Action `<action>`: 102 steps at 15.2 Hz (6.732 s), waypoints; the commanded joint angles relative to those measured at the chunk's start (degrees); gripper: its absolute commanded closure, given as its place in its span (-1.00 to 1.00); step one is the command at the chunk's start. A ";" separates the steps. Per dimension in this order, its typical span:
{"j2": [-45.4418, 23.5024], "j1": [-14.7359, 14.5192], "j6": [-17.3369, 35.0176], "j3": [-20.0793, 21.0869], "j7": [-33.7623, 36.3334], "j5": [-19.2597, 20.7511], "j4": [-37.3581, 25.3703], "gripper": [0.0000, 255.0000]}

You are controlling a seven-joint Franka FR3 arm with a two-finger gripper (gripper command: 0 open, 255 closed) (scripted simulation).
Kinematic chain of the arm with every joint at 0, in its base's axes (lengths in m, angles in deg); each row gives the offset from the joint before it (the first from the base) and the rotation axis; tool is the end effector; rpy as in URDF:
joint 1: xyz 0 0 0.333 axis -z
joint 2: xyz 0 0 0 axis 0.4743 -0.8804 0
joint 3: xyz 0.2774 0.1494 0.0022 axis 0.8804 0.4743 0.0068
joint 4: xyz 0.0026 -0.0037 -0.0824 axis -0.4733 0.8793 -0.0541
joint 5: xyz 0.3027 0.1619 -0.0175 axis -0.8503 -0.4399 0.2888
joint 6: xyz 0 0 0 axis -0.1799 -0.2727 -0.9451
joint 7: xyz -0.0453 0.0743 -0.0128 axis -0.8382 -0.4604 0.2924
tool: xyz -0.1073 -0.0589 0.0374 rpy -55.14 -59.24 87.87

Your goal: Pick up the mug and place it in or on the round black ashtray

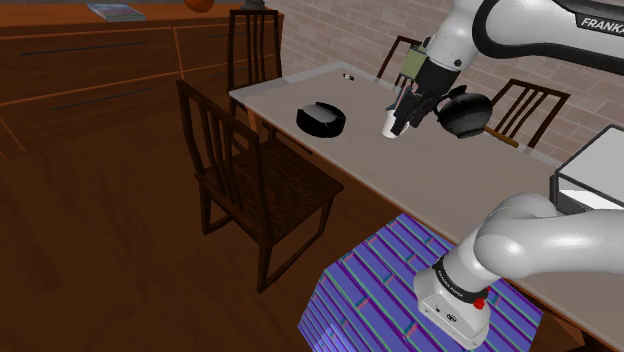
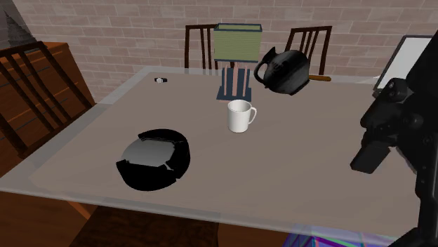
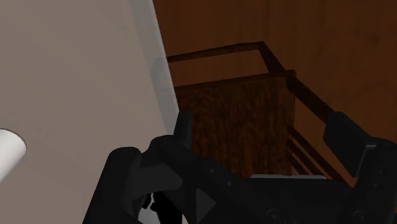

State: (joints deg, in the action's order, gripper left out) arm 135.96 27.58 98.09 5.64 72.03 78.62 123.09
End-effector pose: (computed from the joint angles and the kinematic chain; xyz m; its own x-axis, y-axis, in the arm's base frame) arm 0.2607 0.0292 0.5458 0.9978 0.0461 0.0484 0.0491 -0.9969 -0.0619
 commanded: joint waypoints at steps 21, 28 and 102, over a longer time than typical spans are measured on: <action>-28.97 6.66 17.00 -20.11 -24.30 6.69 -10.73 -1.00; -43.16 8.21 19.79 -25.54 -33.82 2.41 -21.00 -1.00; -76.07 11.92 2.71 -24.86 -35.28 -9.28 -68.44 1.00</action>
State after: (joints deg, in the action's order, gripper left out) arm 59.85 40.44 101.04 -19.48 35.39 69.19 55.02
